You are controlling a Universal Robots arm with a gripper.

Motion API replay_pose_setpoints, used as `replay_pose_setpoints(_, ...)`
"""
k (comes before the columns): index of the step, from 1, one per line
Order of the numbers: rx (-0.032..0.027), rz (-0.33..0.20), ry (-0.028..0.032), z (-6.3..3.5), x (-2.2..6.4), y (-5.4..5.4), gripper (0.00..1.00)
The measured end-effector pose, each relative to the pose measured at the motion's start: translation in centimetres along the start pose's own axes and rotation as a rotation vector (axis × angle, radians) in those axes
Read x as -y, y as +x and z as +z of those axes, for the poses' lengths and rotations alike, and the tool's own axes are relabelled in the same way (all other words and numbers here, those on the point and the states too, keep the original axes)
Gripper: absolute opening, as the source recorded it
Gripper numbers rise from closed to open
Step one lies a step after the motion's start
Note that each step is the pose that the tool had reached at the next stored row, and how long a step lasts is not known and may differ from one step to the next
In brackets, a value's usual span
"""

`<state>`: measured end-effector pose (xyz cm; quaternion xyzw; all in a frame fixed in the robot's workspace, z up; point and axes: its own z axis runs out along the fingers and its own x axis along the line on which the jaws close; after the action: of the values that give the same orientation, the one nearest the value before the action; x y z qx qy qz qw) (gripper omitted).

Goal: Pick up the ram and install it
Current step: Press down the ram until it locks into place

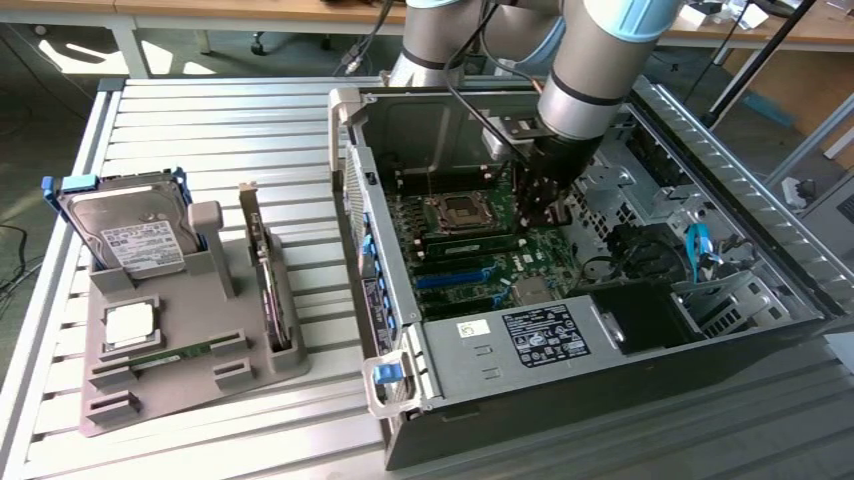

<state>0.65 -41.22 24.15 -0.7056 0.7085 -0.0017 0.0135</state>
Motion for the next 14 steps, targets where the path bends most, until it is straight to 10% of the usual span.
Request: replay_pose_setpoints(14, 0.0, 0.0, 0.0, 0.64, -0.01, 0.01, 0.11)
